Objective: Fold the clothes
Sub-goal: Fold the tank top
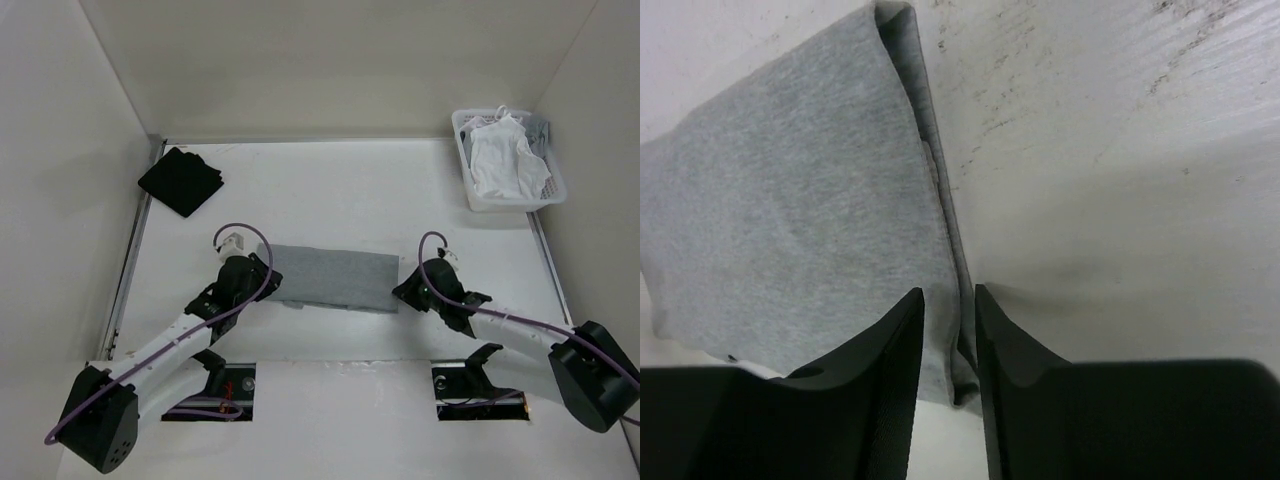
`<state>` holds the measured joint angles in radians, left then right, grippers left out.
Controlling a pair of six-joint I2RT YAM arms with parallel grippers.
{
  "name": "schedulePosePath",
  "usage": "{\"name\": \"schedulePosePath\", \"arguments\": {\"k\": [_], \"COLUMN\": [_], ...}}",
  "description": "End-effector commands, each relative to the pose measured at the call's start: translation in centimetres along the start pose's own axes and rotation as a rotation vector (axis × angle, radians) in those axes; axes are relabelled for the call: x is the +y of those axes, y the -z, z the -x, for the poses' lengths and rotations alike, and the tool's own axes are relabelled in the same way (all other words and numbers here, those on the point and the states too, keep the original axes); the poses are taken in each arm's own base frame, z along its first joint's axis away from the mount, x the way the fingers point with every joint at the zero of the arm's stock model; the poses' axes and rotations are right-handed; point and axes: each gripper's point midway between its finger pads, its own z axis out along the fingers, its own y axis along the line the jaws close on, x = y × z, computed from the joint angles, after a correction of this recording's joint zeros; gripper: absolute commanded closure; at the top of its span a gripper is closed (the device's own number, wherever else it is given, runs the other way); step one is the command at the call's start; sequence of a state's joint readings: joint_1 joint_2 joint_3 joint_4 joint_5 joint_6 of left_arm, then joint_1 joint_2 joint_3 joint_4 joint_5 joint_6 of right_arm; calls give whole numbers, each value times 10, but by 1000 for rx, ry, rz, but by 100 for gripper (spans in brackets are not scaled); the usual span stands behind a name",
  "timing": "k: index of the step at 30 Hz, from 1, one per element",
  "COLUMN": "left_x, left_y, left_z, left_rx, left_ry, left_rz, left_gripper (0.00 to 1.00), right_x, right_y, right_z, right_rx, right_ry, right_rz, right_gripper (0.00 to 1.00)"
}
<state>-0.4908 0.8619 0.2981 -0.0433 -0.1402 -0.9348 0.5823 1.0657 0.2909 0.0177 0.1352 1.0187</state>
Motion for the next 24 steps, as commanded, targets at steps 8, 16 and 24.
{"name": "schedulePosePath", "arguments": {"k": [8,16,24], "left_x": [-60,-72,-87], "left_y": [8,16,32], "left_z": [43,40,48], "left_rx": [-148,-142,-161], "left_ry": [11,9,23], "left_rz": [-185,-235,-300], "left_gripper": [77,75,71], "right_x": [17,21,97], "right_y": [-15,43,71], "right_z": [13,61,73], "right_rx": [-53,-244,-258], "right_ry": [-128,-77,162], "right_rz": [57,60,66], "right_gripper": [99,100,100]}}
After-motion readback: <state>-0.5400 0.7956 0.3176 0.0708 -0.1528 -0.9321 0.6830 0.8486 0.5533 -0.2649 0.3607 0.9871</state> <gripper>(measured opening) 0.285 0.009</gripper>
